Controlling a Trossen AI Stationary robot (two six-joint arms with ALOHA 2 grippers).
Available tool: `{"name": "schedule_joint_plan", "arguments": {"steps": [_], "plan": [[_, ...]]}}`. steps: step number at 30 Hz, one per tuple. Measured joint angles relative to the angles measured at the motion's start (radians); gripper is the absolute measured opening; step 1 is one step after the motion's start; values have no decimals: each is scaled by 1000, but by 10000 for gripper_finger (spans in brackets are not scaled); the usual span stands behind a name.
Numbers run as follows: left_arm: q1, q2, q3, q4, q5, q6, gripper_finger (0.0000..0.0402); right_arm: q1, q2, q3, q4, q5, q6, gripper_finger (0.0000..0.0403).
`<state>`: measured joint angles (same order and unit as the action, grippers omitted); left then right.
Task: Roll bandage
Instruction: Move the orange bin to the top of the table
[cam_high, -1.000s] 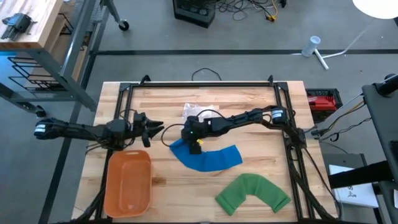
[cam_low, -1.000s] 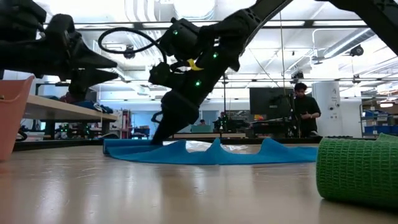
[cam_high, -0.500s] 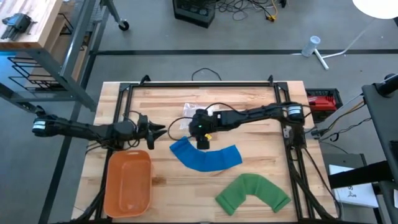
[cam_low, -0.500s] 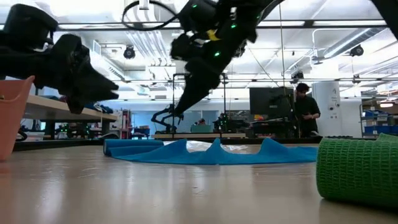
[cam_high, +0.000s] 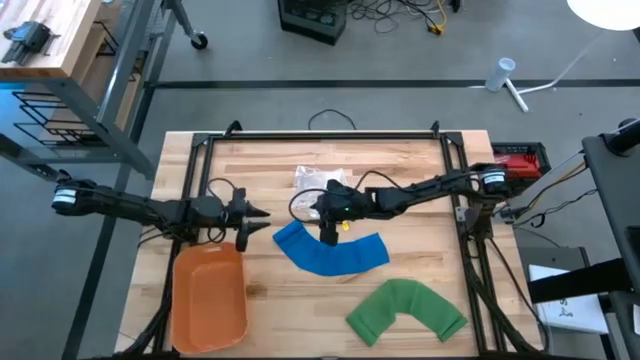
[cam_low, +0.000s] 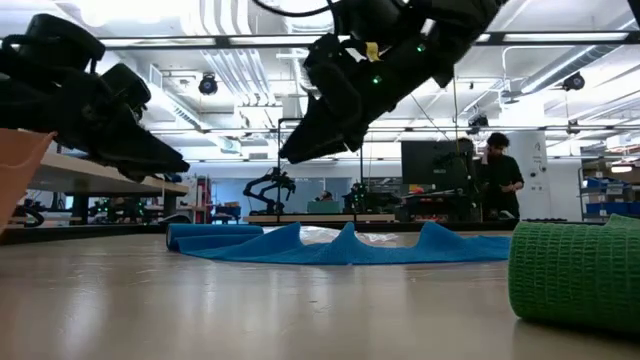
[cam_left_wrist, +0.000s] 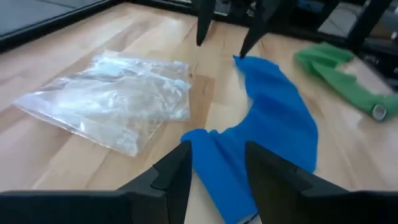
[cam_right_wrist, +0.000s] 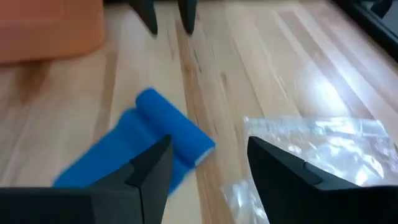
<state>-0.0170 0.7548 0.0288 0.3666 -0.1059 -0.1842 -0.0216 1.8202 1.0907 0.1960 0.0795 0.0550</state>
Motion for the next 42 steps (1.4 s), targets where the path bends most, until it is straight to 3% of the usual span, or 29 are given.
{"name": "schedule_joint_plan", "arguments": {"steps": [5,14,21,25,32,36,42], "plan": [[-2,50,-2,-71,-45,100,139,4,12,-23,112,0,38,200],[-2,84,149,-108,-60,172,139,6,7,-14,128,-2,40,201],[-29,81,413,-524,-42,123,139,84,1,25,108,-112,8,201],[-54,95,577,-747,2,23,139,154,0,120,-43,-105,17,201],[-118,107,734,-964,24,-81,139,252,-1,322,-331,-76,251,200],[-165,101,786,-1005,24,-140,139,316,16,391,-386,-50,412,200],[-239,97,844,-1007,19,-205,139,443,79,454,-384,76,546,211]]}}
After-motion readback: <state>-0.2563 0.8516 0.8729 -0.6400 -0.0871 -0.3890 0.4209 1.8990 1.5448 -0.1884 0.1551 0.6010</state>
